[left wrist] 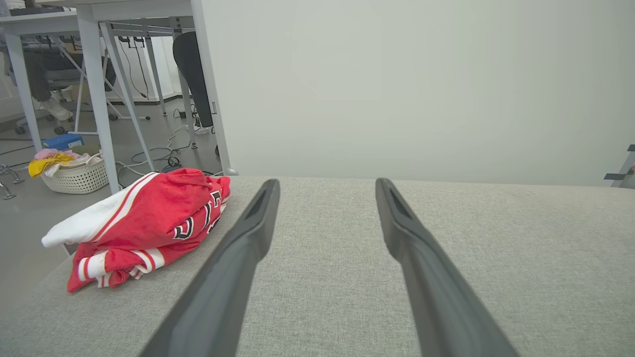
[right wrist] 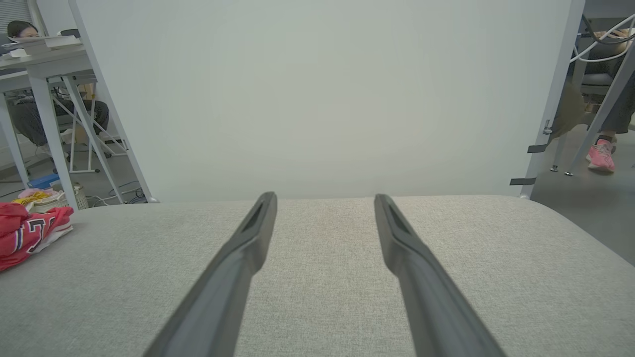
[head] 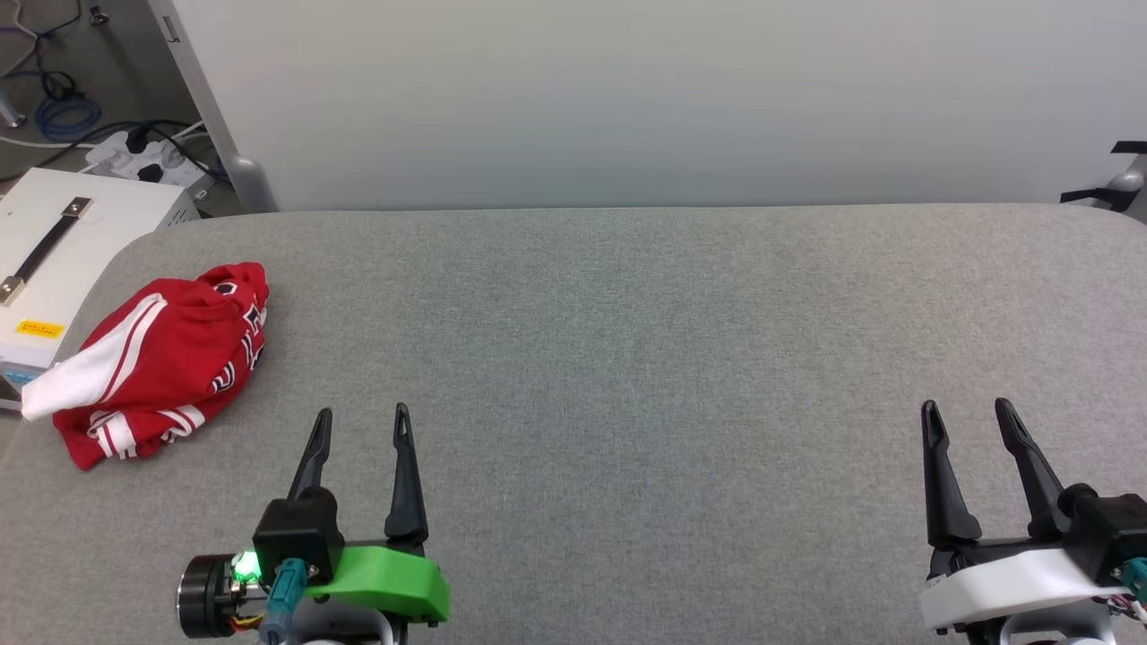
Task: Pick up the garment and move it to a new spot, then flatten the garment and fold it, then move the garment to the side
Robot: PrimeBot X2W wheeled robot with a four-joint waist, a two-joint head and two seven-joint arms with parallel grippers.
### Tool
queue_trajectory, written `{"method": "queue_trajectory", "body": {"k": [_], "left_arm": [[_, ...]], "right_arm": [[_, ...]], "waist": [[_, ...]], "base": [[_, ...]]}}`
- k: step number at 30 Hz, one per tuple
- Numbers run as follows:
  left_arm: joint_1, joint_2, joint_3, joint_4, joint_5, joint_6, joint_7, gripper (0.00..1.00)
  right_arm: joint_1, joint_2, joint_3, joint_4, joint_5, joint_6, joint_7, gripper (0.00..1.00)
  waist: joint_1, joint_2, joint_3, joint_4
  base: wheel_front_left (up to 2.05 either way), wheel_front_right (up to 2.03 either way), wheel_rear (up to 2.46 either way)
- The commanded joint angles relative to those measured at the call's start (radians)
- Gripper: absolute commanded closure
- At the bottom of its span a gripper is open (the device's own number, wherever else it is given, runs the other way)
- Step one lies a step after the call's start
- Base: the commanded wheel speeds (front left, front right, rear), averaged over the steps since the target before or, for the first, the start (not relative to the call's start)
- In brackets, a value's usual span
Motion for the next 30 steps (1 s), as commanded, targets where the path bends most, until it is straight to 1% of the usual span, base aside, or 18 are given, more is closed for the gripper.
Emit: {"method": "queue_trajectory", "body": {"k": [1, 20, 30], "left_arm": [[0.012, -0.003, -0.002, 0.004, -0.004, 0.007, -0.011, 0.00], [0.014, -0.004, -0.026, 0.018, -0.015, 0.032, -0.055, 0.00], [0.014, -0.004, -0.029, 0.021, -0.011, 0.022, -0.055, 0.00]], "right_arm": [[0.012, 0.000, -0.003, 0.001, 0.011, -0.001, -0.010, 0.00], [0.026, 0.000, -0.001, 0.008, 0.040, -0.001, -0.053, 0.00], [0.026, 0.000, 0.005, 0.015, 0.039, -0.001, -0.054, 0.00]], "waist": [[0.0000, 0.0000, 0.000, 0.000], [0.0000, 0.0000, 0.005, 0.007], [0.0000, 0.0000, 0.007, 0.008]], "base": [[0.00, 0.00, 0.00], [0.00, 0.00, 0.00], [0.00, 0.00, 0.00]]}}
